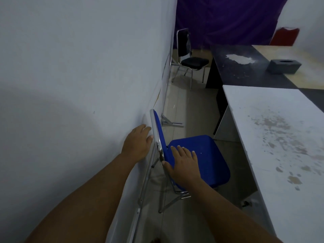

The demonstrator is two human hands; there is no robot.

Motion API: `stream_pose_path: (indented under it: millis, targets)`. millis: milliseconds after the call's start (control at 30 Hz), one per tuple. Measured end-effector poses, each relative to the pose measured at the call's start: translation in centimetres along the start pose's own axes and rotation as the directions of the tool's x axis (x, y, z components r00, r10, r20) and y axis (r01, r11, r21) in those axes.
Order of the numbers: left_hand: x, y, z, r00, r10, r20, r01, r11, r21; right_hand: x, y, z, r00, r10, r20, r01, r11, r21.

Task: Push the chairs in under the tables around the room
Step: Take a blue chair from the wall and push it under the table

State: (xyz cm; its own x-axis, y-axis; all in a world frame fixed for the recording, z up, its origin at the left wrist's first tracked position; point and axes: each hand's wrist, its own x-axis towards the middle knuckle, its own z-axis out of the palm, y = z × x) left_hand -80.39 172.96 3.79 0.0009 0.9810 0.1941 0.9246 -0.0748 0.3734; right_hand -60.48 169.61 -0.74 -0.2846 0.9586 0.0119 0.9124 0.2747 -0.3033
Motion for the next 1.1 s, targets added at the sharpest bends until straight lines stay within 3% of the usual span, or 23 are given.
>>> stream_pose_path:
  millis: [200, 433, 633, 1100]
  targets:
    - [3.7, -1.1, 2.7, 0.989, 0.075, 0.125, -0.076, 0.997, -0.001, 3.9, -1.3, 2.0, 1.000, 0.008, 0.009, -0.009, 0.997, 0.081]
    - [5.9, -1.7, 4.9, 0.967, 0.070, 0.244, -0.086, 0.995, 0.057, 6.7, -2.3, 3.0, 0.996, 0.021, 0.088, -0.040, 0.976, 0.212]
    - [6.6, -1.9, 6.0, 0.975, 0.053, 0.214, -0.052, 0.999, -0.010, 7.8, -3.0, 3.1, 0.987, 0.044, 0.157, -0.080, 0.969, 0.234]
    - [4.5, 2.1, 8.2, 0.971, 0.231, 0.065, -0.225, 0.971, -0.077, 3.5, 2.4, 0.6, 0.989, 0.058, 0.138, -0.091, 0.964, 0.248]
